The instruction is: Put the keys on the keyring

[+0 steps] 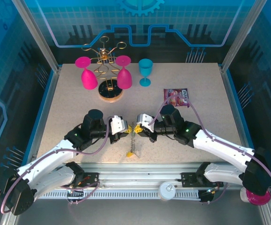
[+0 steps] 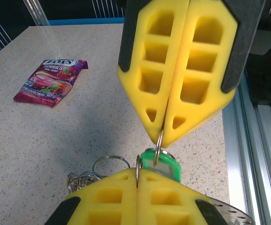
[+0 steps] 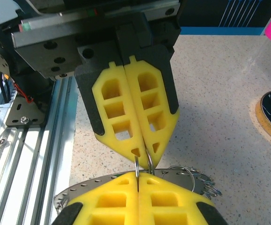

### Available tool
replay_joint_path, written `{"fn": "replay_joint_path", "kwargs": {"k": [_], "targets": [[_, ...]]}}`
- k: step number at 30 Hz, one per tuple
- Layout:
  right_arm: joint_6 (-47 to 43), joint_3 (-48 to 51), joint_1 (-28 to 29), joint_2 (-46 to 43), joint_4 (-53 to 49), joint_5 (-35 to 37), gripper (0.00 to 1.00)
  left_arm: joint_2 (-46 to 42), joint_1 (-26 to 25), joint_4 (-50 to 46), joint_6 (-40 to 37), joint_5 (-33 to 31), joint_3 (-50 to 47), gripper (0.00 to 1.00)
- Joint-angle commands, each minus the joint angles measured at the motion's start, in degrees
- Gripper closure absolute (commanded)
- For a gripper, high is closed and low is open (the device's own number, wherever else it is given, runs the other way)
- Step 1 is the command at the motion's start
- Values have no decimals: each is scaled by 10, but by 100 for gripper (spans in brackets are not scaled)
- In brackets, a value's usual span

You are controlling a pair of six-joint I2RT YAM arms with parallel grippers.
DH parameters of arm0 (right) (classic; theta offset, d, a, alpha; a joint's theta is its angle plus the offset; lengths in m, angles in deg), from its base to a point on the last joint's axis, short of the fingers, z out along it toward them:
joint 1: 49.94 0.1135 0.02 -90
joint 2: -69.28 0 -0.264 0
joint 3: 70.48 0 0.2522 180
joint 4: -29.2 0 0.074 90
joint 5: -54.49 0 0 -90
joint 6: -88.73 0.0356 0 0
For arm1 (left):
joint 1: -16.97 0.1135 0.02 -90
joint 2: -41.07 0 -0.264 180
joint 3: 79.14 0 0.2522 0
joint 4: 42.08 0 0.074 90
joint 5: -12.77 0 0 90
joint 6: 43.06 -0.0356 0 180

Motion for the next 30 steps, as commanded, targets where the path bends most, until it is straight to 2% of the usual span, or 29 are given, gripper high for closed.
{"fn": "replay_joint_path", "kwargs": {"k": [1, 10, 22, 30], "targets": [[-12, -9, 10, 7, 4, 19, 100, 0, -3, 3, -1, 6, 21, 100], [-9, -14, 12, 11, 11, 57, 100, 1, -3, 1, -3, 10, 21, 100], [8, -19, 16, 23, 30, 70, 100, 2, -3, 1, -2, 12, 21, 100], [20, -21, 18, 25, 28, 114, 100, 2, -3, -2, -3, 9, 21, 100]]}}
